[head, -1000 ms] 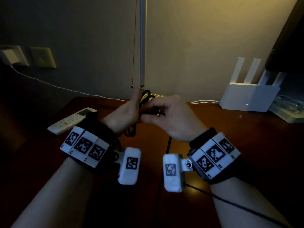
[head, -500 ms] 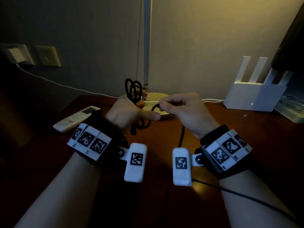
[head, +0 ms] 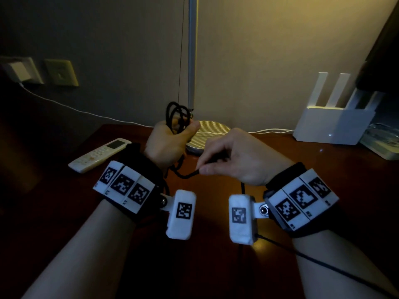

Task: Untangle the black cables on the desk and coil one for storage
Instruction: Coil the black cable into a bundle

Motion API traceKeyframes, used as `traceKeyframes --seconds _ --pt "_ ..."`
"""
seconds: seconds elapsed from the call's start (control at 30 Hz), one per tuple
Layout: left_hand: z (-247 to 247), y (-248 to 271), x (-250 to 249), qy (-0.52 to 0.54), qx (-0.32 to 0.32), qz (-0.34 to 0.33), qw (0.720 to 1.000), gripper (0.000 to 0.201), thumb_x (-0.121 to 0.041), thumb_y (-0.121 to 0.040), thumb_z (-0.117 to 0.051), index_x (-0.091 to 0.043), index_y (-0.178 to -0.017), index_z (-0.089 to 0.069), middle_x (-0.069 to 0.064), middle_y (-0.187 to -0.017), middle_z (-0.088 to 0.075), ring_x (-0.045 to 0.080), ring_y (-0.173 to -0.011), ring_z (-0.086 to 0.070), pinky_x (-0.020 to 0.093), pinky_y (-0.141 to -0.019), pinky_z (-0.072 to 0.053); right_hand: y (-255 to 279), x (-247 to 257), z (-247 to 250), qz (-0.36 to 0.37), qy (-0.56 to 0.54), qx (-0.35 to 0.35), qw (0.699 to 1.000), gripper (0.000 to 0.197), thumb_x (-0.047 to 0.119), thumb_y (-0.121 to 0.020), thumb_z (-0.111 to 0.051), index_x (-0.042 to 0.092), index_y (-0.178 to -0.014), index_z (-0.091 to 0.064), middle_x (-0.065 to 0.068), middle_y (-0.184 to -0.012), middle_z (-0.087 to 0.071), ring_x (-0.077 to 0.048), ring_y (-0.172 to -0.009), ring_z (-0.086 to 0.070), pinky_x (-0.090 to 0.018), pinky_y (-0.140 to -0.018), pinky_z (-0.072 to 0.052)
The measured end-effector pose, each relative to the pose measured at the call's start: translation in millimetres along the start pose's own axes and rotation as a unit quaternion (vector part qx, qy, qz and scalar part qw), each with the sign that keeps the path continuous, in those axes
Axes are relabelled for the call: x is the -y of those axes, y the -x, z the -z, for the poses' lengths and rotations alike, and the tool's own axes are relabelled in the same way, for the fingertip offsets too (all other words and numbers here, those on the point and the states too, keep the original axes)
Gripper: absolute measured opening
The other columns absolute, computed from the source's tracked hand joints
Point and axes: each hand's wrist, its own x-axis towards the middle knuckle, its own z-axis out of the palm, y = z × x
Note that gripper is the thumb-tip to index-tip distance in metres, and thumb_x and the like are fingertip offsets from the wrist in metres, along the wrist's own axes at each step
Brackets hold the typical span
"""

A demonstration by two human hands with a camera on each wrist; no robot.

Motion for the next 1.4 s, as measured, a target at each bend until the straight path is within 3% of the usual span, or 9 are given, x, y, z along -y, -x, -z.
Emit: traceKeyframes --seconds 0.1,0.27,0.4,0.5,0.6,0.9,1.0,1.13,1.4 --pt "-2.3 6.9 -11.1 -0.038 0.083 0.003 0.996 0.061 -0.060 -0.087 -0.040 -0.004 -0.092 -0.063 0.000 -0.068 -0.057 0.010 -0.059 -0.054 0.025 -0.062 -0.042 -2.2 2.3 -3.2 0.020 -0.009 -0.028 0.999 0.007 0.019 -0.084 -0.072 0.018 -0.090 -0.077 0.019 -0.075 -0.064 0.003 -0.077 -0.060 -0.014 -0.073 -0.042" --pt "-4.2 10.1 -18.0 -0.046 0.118 0.032 0.991 0.062 -0.069 -0.085 -0.010 -0.031 -0.086 -0.059 -0.011 -0.081 -0.062 -0.004 -0.078 -0.056 0.015 -0.070 -0.041 -5.4 -4.4 -5.7 0.035 -0.044 -0.124 0.991 0.009 0.019 -0.082 -0.074 0.020 -0.090 -0.075 0.014 -0.084 -0.072 0.000 -0.085 -0.067 -0.022 -0.082 -0.052" --pt "-1.2 9.8 -13.4 -0.002 0.234 -0.049 0.971 0.078 -0.095 -0.059 -0.035 -0.031 -0.093 -0.065 -0.012 -0.089 -0.072 -0.003 -0.086 -0.063 0.015 -0.081 -0.048 -7.0 -10.9 -7.3 0.021 -0.156 -0.183 0.970 0.019 0.008 -0.074 -0.078 0.016 -0.088 -0.070 0.000 -0.080 -0.072 -0.014 -0.077 -0.071 -0.031 -0.073 -0.060" --pt "-1.3 11.5 -9.0 0.026 0.268 -0.035 0.962 0.051 -0.037 -0.060 -0.087 -0.007 -0.096 -0.067 -0.002 -0.085 -0.066 0.004 -0.080 -0.060 0.021 -0.075 -0.047 -7.1 -14.1 -6.3 -0.001 -0.147 -0.201 0.969 0.020 0.010 -0.073 -0.080 0.015 -0.089 -0.068 -0.003 -0.079 -0.070 -0.016 -0.074 -0.070 -0.029 -0.071 -0.059" --pt "-5.2 11.2 -12.4 0.015 0.197 0.002 0.980 0.040 0.006 -0.069 -0.078 -0.007 -0.104 -0.064 -0.001 -0.090 -0.067 0.004 -0.085 -0.063 0.021 -0.077 -0.047 -7.6 -17.6 -5.4 -0.044 -0.081 -0.164 0.982 0.025 0.015 -0.079 -0.077 0.016 -0.102 -0.066 0.002 -0.094 -0.069 -0.011 -0.087 -0.066 -0.027 -0.078 -0.055" --pt "7.7 -5.1 -5.1 0.006 -0.093 0.164 0.982 0.039 -0.019 -0.079 -0.075 -0.017 -0.113 -0.057 -0.009 -0.084 -0.052 0.003 -0.078 -0.050 0.021 -0.060 -0.034 -9.5 -11.0 -13.7 -0.159 -0.317 -0.132 0.926 0.018 0.006 -0.099 -0.049 0.006 -0.115 -0.056 -0.012 -0.074 -0.061 -0.011 -0.050 -0.052 -0.026 -0.046 -0.050" --pt "9.0 -3.7 -10.6 0.017 -0.069 0.166 0.983 0.046 -0.020 -0.073 -0.078 -0.015 -0.114 -0.057 -0.006 -0.087 -0.055 0.007 -0.082 -0.050 0.025 -0.061 -0.034 -10.4 -14.4 -12.5 -0.133 -0.258 -0.183 0.939 0.020 0.008 -0.100 -0.047 0.008 -0.113 -0.063 -0.005 -0.070 -0.056 -0.003 -0.046 -0.043 -0.015 -0.045 -0.037" --pt "9.2 2.3 -21.3 -0.033 0.043 0.179 0.982 0.054 -0.031 -0.071 -0.078 -0.019 -0.117 -0.053 -0.004 -0.103 -0.060 0.009 -0.089 -0.052 0.025 -0.066 -0.034 -5.3 -17.2 -3.6 -0.050 -0.084 -0.214 0.972 0.021 0.008 -0.097 -0.052 0.014 -0.105 -0.071 0.010 -0.073 -0.066 0.007 -0.078 -0.059 -0.017 -0.084 -0.041" --pt "-10.0 14.4 -27.2 -0.096 0.177 0.170 0.965 0.021 -0.026 -0.089 -0.064 -0.022 -0.072 -0.052 -0.003 -0.065 -0.052 0.007 -0.057 -0.049 0.020 -0.055 -0.036 -6.5 -8.5 -4.3 0.020 -0.040 -0.203 0.978 0.024 0.006 -0.094 -0.058 0.023 -0.103 -0.072 0.012 -0.096 -0.068 -0.003 -0.098 -0.064 -0.024 -0.089 -0.051"
